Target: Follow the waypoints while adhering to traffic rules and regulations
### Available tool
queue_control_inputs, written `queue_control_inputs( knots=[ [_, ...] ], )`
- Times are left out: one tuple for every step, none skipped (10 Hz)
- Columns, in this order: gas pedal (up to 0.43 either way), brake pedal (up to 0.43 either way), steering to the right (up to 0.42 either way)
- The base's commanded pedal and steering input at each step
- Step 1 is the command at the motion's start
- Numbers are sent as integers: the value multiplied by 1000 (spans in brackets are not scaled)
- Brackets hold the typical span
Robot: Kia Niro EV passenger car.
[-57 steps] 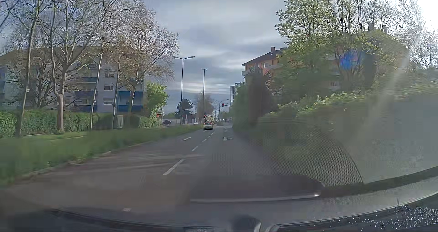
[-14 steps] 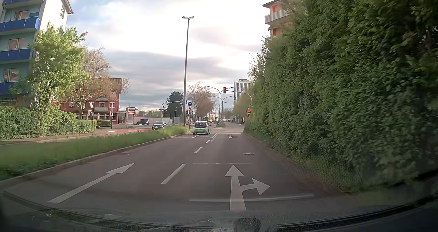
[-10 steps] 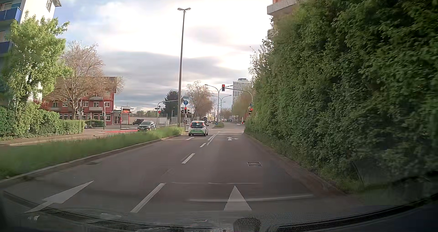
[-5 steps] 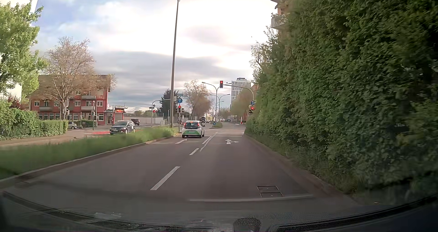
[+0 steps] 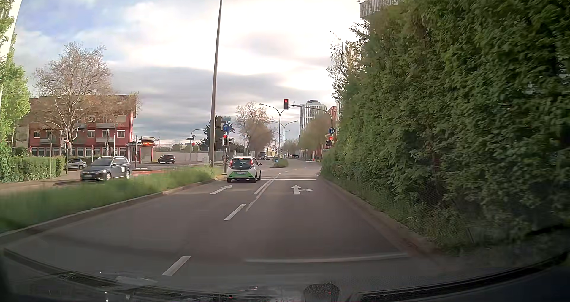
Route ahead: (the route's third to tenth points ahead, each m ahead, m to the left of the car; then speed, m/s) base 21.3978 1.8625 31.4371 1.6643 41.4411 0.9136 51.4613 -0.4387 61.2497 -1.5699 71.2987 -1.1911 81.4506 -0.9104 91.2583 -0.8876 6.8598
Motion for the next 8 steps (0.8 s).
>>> queue_control_inputs(
  knots=[
    [0,0,4],
    [0,0,2],
    [0,0,3],
    [0,0,11],
    [0,0,16],
    [0,0,12],
    [0,0,2],
    [0,12,-1]
  ],
)
